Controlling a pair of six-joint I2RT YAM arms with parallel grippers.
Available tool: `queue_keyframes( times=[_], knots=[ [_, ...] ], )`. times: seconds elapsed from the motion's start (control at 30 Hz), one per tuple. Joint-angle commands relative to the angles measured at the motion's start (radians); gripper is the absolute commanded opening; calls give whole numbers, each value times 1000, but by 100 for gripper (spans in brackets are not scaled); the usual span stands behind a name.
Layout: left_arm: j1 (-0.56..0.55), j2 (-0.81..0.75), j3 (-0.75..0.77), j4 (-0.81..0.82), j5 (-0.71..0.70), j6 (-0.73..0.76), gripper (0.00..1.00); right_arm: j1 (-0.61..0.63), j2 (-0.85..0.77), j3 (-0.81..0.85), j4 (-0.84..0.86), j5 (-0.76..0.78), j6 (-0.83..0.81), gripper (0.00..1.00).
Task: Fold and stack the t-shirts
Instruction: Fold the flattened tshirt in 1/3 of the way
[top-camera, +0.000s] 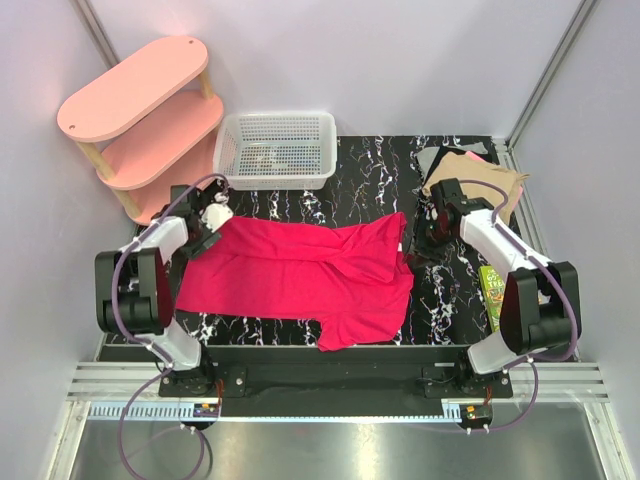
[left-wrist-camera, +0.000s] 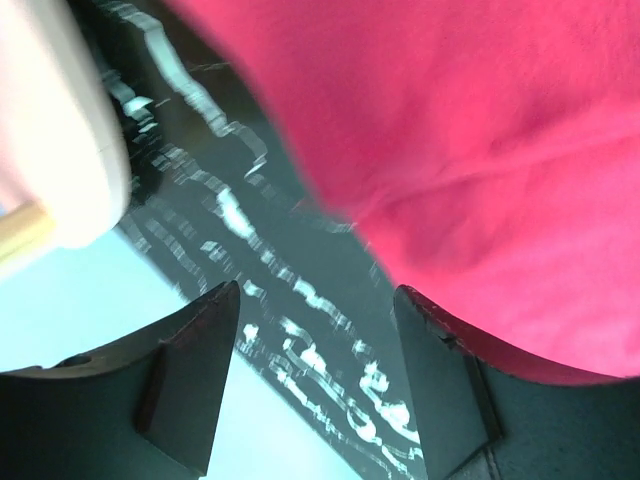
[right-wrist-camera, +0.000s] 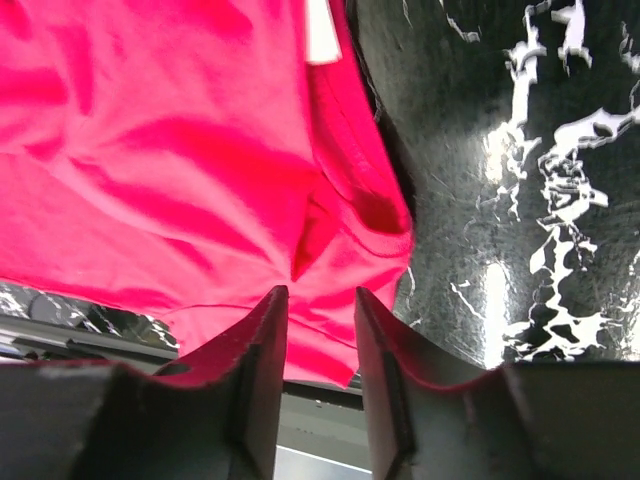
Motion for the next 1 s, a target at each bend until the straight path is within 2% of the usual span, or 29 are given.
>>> queue_keyframes(
  times=[0.0, 0.1, 0.13, 0.23, 0.37, 0.53, 0.7, 0.97],
  knots=[
    [-18, -199, 31, -56, 94, -75, 70, 5, -16, 108, 16, 32, 8, 38],
    [-82, -271, 51, -91, 137, -129, 73, 5, 46, 206, 27, 11, 12, 38],
    [-152, -271, 57, -96, 139, -140, 74, 5, 101, 267, 27, -4, 15, 37],
    [-231, -191, 118, -105, 126, -195, 72, 5, 210, 361, 48, -69, 46, 36],
    [-234, 68, 265, -166, 126, -258, 66, 9, 330, 438, 85, -135, 75, 33],
    [-225, 239, 359, -162, 63, -273, 64, 22, 448, 501, 87, -130, 80, 32],
    [-191, 290, 375, -151, 36, -267, 63, 20, 542, 539, 87, -115, 68, 31],
    [-134, 296, 318, -105, 14, -238, 62, 3, 636, 594, 67, -75, 48, 30]
  ],
)
